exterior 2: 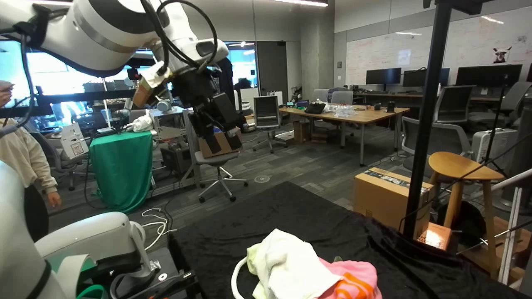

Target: Group up the objects on the table

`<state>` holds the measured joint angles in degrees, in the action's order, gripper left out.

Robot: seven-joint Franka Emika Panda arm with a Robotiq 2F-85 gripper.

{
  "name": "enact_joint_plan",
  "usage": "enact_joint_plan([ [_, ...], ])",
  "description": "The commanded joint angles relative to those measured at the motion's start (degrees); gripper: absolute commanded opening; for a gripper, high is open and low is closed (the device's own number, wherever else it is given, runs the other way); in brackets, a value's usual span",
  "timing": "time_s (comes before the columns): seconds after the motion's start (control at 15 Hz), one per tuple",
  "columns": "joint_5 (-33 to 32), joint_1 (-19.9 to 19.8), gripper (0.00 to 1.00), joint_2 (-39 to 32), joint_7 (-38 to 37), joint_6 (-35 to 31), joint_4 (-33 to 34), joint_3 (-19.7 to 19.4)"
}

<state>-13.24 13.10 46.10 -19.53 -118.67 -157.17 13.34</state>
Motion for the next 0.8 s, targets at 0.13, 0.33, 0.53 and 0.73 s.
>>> enact_joint_plan([
  [0.13,2.87,-3.20,1.00,6.21,-2.03,-8.47,0.03,1.15],
  [0.33,3.47,-5.61,1.00,6.69,-3.55,-15.81,-0.02,0.88],
  [0.53,4.05,-7.02,1.00,6.07,-2.46,-17.05,-0.07,1.50],
  [0.73,4.19,-7.82,1.00,5.91,-2.31,-17.49,-0.40,1.82],
])
